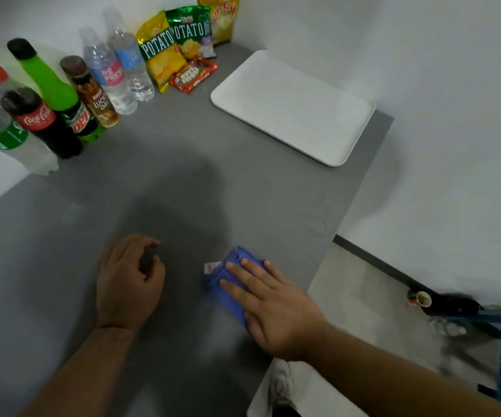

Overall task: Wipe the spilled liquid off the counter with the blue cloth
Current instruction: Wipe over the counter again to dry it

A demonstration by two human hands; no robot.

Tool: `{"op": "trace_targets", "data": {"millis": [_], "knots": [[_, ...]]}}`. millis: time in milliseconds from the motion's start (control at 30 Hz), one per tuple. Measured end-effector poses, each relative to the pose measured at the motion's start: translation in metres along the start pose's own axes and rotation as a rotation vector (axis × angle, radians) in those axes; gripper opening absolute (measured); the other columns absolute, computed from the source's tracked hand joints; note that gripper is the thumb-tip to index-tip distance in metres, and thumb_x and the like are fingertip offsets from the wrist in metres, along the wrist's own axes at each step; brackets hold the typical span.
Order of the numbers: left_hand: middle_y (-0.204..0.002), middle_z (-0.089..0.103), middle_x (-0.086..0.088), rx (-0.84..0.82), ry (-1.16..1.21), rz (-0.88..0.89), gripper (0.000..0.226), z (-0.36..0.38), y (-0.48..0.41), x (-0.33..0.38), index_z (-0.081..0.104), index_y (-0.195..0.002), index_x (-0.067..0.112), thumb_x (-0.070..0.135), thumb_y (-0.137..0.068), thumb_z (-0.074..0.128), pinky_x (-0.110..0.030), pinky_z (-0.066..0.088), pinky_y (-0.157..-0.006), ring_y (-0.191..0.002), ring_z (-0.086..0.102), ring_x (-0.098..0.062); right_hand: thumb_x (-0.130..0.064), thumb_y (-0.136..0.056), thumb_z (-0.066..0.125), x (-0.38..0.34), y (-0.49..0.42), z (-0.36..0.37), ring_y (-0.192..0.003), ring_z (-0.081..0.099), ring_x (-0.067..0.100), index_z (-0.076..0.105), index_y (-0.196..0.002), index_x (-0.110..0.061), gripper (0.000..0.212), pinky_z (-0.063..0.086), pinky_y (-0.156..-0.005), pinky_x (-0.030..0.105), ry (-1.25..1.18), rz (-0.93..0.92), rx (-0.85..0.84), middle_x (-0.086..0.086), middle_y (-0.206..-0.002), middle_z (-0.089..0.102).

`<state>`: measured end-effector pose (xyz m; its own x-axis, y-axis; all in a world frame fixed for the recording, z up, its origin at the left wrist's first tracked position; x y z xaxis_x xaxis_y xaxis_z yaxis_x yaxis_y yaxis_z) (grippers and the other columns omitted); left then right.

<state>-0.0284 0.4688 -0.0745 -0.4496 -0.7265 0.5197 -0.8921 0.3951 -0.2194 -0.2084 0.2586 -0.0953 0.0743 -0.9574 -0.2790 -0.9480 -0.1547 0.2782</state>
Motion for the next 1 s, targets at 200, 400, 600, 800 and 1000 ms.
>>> {"op": "trace_targets", "data": {"millis": [200,400,600,800,1000], "knots": [[-0.132,0.065,-0.013,-0.081,-0.157,0.031,0.043,0.006,0.0,-0.003,0.07,-0.115,0.009,0.033,-0.085,0.054,-0.059,0.039,-0.113,-0.123,0.058,-0.042,-0.054,-0.101,0.008,0.096,-0.016,-0.032,-0.161,-0.015,0.017,0.001,-0.167,-0.036,0.069,-0.013,-0.127,0.041,-0.015,0.424,0.176,-0.009,-0.174,-0.012],[-0.142,0.061,-0.014,-0.074,-0.232,0.02,0.047,0.013,0.004,-0.002,0.068,-0.123,0.009,0.034,-0.086,0.052,-0.061,0.036,-0.116,-0.129,0.054,-0.043,-0.048,-0.1,0.011,0.153,-0.053,-0.059,-0.162,0.001,0.027,0.01,-0.168,-0.027,0.071,0.003,-0.13,0.049,-0.057,0.629,0.3,0.003,-0.177,0.003],[-0.143,0.06,-0.011,-0.067,-0.262,0.021,0.05,0.017,0.005,-0.005,0.068,-0.123,0.013,0.038,-0.085,0.049,-0.058,0.034,-0.118,-0.129,0.054,-0.04,-0.045,-0.107,0.013,0.152,-0.13,-0.074,-0.162,-0.008,0.027,0.0,-0.168,-0.023,0.066,-0.008,-0.128,0.044,-0.058,0.636,0.301,0.006,-0.176,-0.01],[-0.14,0.065,-0.013,-0.008,-0.246,0.021,0.05,0.018,0.003,-0.007,0.073,-0.119,0.011,0.038,-0.083,0.051,-0.06,0.039,-0.114,-0.128,0.059,-0.041,-0.044,-0.108,0.014,0.137,-0.195,-0.092,-0.162,-0.008,0.028,0.0,-0.168,-0.022,0.066,-0.007,-0.128,0.045,-0.067,0.578,0.28,0.007,-0.176,-0.01],[-0.131,0.07,-0.013,-0.02,-0.217,0.003,0.051,0.012,-0.005,-0.005,0.078,-0.107,0.011,0.042,-0.076,0.053,-0.057,0.047,-0.105,-0.117,0.067,-0.04,-0.044,-0.107,0.013,0.127,-0.248,-0.103,-0.162,-0.008,0.028,0.0,-0.168,-0.022,0.066,-0.006,-0.129,0.045,-0.05,0.516,0.27,0.006,-0.176,-0.011]]}}
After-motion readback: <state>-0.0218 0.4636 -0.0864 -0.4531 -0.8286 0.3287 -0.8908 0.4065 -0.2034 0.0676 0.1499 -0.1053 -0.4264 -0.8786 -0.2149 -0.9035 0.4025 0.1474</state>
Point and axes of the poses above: each hand's wrist, its own y-axis away from the middle knuckle, its own z-axis out of the palm, x = y × z, the point moved 3 cm from there along -y, towards the middle knuckle
